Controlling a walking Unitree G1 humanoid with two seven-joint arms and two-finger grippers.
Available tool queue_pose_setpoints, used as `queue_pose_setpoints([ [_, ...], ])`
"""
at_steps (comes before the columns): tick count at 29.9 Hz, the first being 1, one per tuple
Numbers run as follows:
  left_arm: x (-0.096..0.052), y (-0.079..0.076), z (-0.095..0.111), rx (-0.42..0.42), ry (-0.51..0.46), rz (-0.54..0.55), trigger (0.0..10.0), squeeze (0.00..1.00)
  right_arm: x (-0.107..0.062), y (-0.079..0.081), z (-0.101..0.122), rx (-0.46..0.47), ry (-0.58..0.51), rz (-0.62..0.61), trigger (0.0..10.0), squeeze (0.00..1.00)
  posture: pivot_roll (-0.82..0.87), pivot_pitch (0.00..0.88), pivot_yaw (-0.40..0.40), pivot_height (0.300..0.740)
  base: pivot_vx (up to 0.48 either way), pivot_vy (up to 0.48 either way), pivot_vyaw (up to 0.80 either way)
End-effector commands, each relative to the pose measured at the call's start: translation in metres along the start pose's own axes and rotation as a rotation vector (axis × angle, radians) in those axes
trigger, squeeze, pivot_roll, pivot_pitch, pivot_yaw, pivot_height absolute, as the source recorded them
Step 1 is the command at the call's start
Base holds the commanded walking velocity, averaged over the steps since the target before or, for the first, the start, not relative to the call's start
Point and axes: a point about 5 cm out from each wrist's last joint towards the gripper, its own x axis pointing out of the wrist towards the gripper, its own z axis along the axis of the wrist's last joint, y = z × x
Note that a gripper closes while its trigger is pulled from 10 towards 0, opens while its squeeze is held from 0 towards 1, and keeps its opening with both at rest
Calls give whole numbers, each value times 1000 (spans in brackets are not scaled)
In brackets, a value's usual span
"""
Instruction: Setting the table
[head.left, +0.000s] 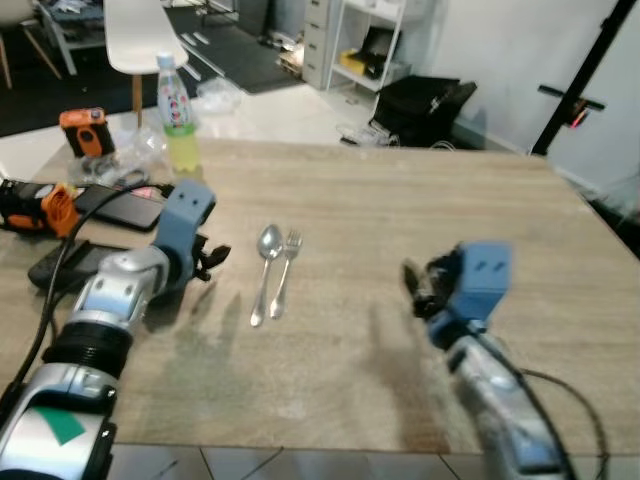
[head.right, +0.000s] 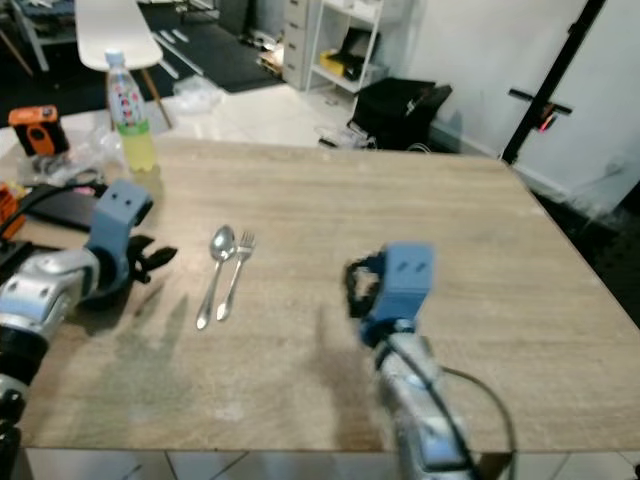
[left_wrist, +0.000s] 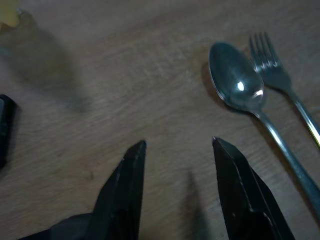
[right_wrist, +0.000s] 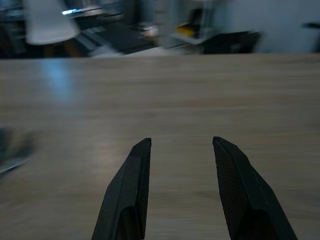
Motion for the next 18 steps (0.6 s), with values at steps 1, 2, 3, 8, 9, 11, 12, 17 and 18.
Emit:
queue_pose_setpoints([
  [1,6,-7,-5,-3,21,-3,10000,0,-4,-6,-3,-9,19,-12,10000,0,83,188,14,740,0,0,0],
  [2,10,-12,-3,-13,11,-1,10000,0,-4,-5,3,-22,-4,4,10000,0,68,191,20,740,0,0,0],
  [3,13,-16,1,-13,1,-5,10000,0,-5,-1,9,-27,-26,24,10000,0,59,190,25,740,0,0,0],
  [8,27,-38,19,17,-46,8,10000,0,-4,18,28,-7,-97,89,10000,0,44,182,45,740,0,0,0],
  [9,29,-40,22,27,-54,25,10000,0,-4,19,27,-4,-97,90,10000,0,44,182,45,740,0,0,0],
  [11,29,-43,25,52,-70,57,10000,0,-5,21,26,-2,-95,91,10000,0,37,176,61,740,0,0,0],
  [12,29,-43,25,52,-70,57,10000,0,-5,21,26,-2,-95,91,10000,0,37,176,61,740,0,0,0],
  [17,28,-57,24,-53,-88,53,10000,0,-9,21,22,8,-81,91,10000,0,42,168,61,740,0,0,0],
  [18,28,-57,24,-53,-88,53,10000,0,-9,21,22,8,-81,91,10000,0,42,168,61,740,0,0,0],
])
